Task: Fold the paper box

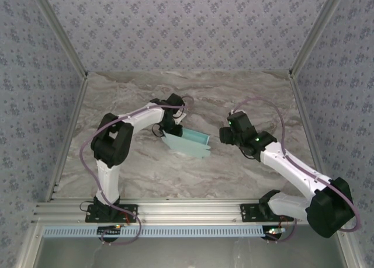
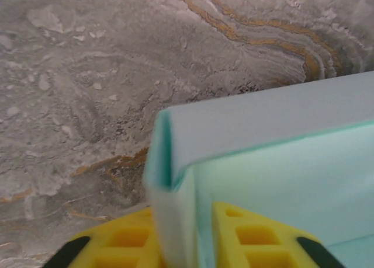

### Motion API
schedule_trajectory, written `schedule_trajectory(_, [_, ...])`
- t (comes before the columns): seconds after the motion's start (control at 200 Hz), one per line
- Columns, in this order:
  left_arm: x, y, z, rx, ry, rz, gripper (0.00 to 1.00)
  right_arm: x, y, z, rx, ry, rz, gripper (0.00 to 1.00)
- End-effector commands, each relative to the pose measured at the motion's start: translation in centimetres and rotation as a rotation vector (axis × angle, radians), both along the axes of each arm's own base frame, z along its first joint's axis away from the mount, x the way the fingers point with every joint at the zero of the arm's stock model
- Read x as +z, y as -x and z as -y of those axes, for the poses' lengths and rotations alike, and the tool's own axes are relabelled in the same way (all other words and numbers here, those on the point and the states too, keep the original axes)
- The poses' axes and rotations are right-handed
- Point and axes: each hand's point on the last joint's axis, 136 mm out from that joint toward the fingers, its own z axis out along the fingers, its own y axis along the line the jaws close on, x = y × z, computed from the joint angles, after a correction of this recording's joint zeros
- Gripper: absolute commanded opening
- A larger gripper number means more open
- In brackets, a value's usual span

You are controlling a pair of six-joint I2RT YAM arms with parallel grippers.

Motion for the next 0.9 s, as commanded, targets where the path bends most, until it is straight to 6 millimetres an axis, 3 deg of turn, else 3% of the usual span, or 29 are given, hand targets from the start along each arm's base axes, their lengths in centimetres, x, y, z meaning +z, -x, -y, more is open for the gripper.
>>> schedule_trajectory(0.0, [1.4, -0.5, 0.8, -0.030, 0.028, -0.030, 0.31, -0.7, -0.1, -0.1, -0.002, -0.014, -0.004, 0.61])
schedule_trajectory(0.21, [5.5, -3.9, 3.5, -0.041, 0.127, 0.051, 0.47, -1.9, -0.2, 0.0, -0.007, 0.004, -0.020, 0.61])
schedule_trajectory(0.34, [9.0, -5.9, 3.3, -0.019, 0.162, 0.139, 0.53, -2.6, -0.5, 0.3, -0.017, 0.011, -0.040, 0.61])
schedule_trajectory(0.465, [12.4, -7.4, 1.3, 0.045, 0.174, 0.259, 0.57, -3.2, -0.8, 0.5, -0.013, -0.005, -0.077, 0.62])
schedule_trajectory(0.57, [14.5, -8.0, -1.5, 0.143, 0.193, 0.358, 0.59, -4.0, 0.0, -0.1, 0.024, -0.021, -0.117, 0.62])
schedule_trajectory(0.69, [15.0, -7.1, -4.5, 0.261, 0.234, 0.439, 0.60, -5.3, 1.8, -2.0, 0.109, -0.073, -0.171, 0.61])
schedule_trajectory(0.894, [13.7, -3.6, -8.3, 0.403, 0.254, 0.482, 0.61, -6.2, 4.4, -5.0, 0.221, -0.144, -0.214, 0.61])
